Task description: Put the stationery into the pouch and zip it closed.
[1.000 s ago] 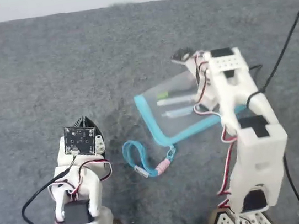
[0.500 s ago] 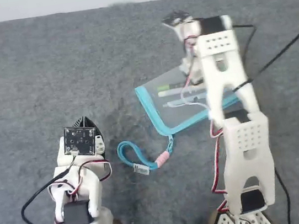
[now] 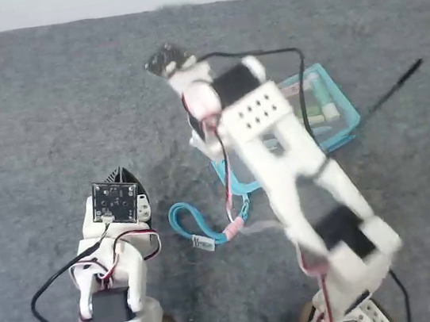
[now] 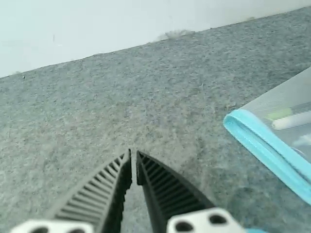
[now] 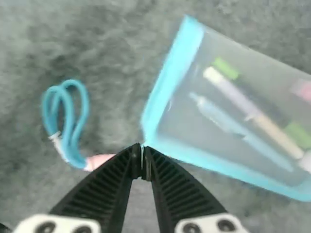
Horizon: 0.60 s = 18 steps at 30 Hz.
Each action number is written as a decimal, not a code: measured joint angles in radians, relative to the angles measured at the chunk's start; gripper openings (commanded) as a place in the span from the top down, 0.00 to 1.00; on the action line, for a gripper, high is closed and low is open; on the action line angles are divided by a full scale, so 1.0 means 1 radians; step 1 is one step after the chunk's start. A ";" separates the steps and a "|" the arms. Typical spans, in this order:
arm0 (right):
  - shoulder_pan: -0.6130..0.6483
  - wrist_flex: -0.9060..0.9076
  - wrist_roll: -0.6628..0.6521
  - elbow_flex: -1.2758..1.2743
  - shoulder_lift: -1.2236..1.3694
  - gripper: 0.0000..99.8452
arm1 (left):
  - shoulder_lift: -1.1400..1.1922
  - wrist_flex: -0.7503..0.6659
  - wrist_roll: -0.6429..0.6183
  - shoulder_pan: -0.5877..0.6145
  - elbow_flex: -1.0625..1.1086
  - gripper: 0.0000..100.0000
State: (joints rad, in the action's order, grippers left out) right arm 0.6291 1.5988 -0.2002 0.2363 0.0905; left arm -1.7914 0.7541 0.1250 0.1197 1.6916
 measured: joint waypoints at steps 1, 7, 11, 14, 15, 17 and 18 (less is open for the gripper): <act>0.021 -0.058 0.020 -0.106 -0.064 0.99 | 0.000 0.000 0.000 0.000 0.000 0.98; 0.075 -0.396 0.086 -0.697 -0.256 0.83 | 0.000 0.000 0.000 0.000 0.000 0.98; 0.107 -0.428 0.175 -0.824 -0.258 0.71 | 0.000 0.000 0.000 0.000 0.000 0.98; 0.132 -0.431 0.293 -0.836 -0.264 0.71 | 0.000 0.000 0.000 0.000 0.000 0.98; 0.146 -0.431 0.327 -0.836 -0.264 0.71 | 0.000 0.000 0.000 0.000 0.000 0.98; 0.158 -0.431 0.385 -0.836 -0.264 0.71 | 0.000 0.000 0.000 0.000 0.000 0.98; 0.160 -0.431 0.413 -0.836 -0.264 0.71 | 0.000 0.000 0.000 0.000 0.000 0.98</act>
State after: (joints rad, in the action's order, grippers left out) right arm 0.7887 1.1676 0.2125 -0.5999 -0.1734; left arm -1.7914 0.7541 0.1250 0.1197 1.6916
